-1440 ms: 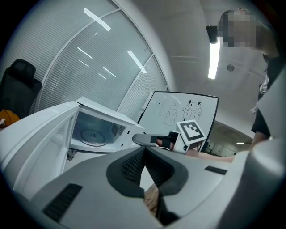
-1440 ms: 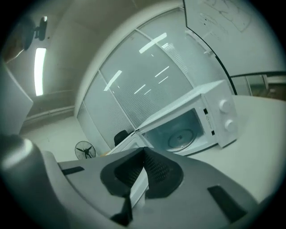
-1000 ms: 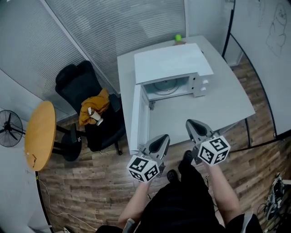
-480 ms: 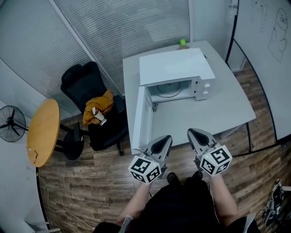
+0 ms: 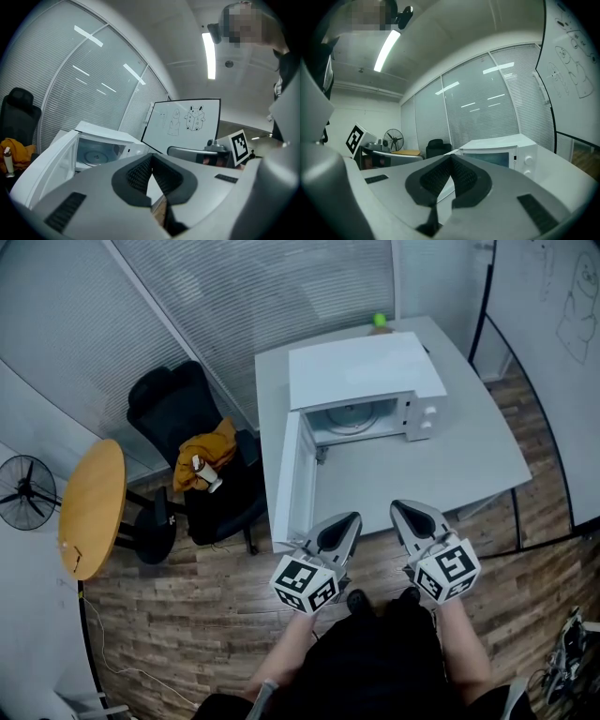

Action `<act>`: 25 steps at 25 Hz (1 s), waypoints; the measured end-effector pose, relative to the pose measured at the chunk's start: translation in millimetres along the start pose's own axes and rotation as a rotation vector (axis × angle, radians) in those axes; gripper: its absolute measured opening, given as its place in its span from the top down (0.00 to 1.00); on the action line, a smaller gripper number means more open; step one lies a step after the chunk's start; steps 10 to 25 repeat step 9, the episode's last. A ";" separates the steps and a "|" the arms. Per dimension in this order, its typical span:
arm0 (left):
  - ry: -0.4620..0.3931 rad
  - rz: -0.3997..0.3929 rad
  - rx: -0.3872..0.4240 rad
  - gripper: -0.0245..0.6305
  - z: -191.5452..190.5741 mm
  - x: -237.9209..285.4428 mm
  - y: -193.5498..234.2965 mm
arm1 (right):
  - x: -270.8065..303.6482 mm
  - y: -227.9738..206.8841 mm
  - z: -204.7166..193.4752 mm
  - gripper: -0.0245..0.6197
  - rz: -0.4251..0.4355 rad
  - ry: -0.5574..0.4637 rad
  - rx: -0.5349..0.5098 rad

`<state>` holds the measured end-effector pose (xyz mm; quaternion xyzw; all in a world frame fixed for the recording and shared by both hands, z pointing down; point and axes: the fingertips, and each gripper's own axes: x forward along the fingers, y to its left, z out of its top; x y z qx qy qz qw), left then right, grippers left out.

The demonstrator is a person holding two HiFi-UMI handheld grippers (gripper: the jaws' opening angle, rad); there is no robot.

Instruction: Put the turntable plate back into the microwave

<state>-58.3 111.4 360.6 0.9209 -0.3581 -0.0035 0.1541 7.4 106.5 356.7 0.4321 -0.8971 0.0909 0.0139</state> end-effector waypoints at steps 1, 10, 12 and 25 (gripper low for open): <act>0.001 -0.001 0.001 0.97 0.3 0.4 0.0 | -0.6 -0.4 -0.2 0.95 0.000 0.001 0.006; 0.006 -0.005 0.000 0.97 -0.6 4.9 5.1 | 1.8 -3.7 -1.6 0.95 -0.003 0.011 -0.004; 0.006 -0.005 0.000 0.97 -0.6 4.9 5.1 | 1.8 -3.7 -1.6 0.95 -0.003 0.011 -0.004; 0.006 -0.005 0.000 0.97 -0.6 4.9 5.1 | 1.8 -3.7 -1.6 0.95 -0.003 0.011 -0.004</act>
